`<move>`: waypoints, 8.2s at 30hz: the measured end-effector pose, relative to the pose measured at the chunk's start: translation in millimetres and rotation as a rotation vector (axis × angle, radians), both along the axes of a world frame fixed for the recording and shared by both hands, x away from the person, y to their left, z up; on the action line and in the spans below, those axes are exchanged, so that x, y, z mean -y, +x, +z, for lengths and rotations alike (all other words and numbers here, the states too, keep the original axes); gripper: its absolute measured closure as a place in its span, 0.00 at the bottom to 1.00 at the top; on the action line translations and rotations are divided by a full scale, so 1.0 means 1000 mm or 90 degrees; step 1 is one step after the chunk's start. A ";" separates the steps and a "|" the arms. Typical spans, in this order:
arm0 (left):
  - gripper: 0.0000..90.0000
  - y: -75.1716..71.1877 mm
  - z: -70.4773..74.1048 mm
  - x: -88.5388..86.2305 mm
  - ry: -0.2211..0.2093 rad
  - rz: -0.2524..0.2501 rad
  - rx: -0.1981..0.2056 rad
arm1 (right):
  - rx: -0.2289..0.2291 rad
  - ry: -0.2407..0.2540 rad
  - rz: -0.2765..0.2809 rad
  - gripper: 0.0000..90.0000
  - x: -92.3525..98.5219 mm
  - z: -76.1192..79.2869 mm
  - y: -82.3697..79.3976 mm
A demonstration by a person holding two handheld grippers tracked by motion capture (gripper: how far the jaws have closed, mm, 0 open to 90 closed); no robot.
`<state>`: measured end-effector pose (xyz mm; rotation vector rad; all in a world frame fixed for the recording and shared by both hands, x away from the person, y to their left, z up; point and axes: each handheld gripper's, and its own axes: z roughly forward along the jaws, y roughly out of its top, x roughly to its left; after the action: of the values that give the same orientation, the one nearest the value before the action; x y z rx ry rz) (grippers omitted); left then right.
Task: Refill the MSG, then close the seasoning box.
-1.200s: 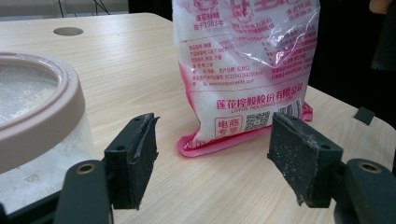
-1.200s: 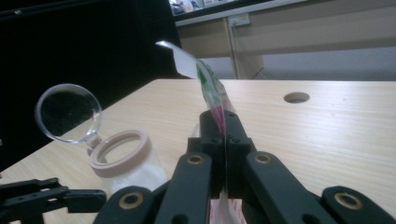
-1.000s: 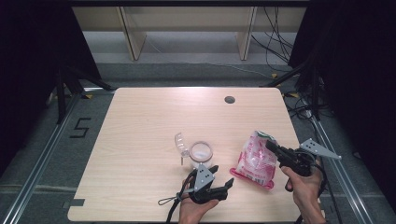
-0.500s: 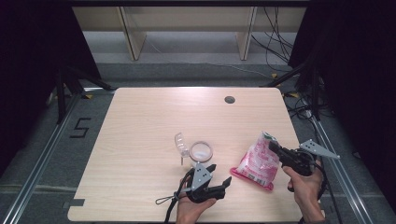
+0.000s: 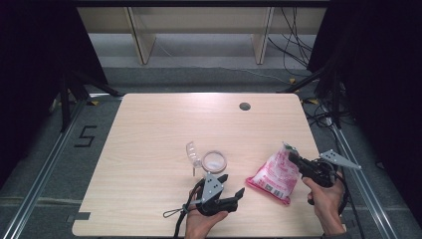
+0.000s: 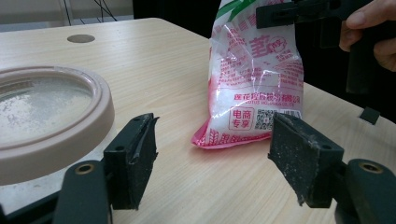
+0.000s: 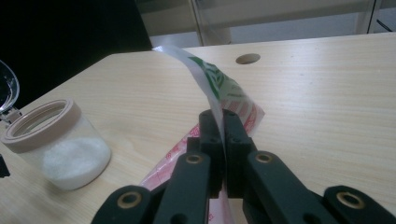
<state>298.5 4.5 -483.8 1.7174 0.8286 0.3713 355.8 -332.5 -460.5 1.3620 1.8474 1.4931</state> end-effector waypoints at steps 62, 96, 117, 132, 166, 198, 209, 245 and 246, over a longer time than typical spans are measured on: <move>0.56 -0.011 0.016 -0.067 0.042 0.016 0.029 | -0.032 0.038 -0.052 0.60 0.007 -0.010 -0.049; 0.99 -0.003 0.031 -0.113 0.090 0.092 0.092 | -0.025 -0.014 -0.003 0.60 -0.007 -0.011 -0.061; 0.99 0.021 0.031 -0.123 0.084 0.124 0.079 | -0.022 -0.011 0.010 0.60 -0.010 -0.010 -0.063; 0.99 0.027 0.030 -0.123 0.074 0.117 0.082 | -0.031 -0.005 0.011 0.60 -0.016 -0.009 -0.065; 0.99 0.028 0.042 -0.107 0.082 0.097 0.100 | -0.015 -0.028 0.007 0.46 -0.019 -0.012 -0.066; 0.77 0.025 0.033 -0.089 0.043 0.029 0.069 | 0.001 -0.029 0.004 0.44 -0.017 -0.013 -0.067; 0.56 0.012 0.029 -0.089 0.007 -0.017 0.062 | -0.021 -0.044 0.011 0.44 -0.018 -0.012 -0.069; 0.33 -0.006 0.016 -0.077 0.041 -0.050 0.043 | -0.033 -0.053 0.077 0.41 -0.035 -0.016 -0.076; 0.33 -0.007 0.016 -0.077 0.042 -0.049 0.045 | -0.016 -0.064 0.085 0.41 -0.033 -0.016 -0.074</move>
<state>291.8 81.2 -468.0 1.7821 0.7038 0.4081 281.4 -299.3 -476.8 1.2384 2.0355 1.4296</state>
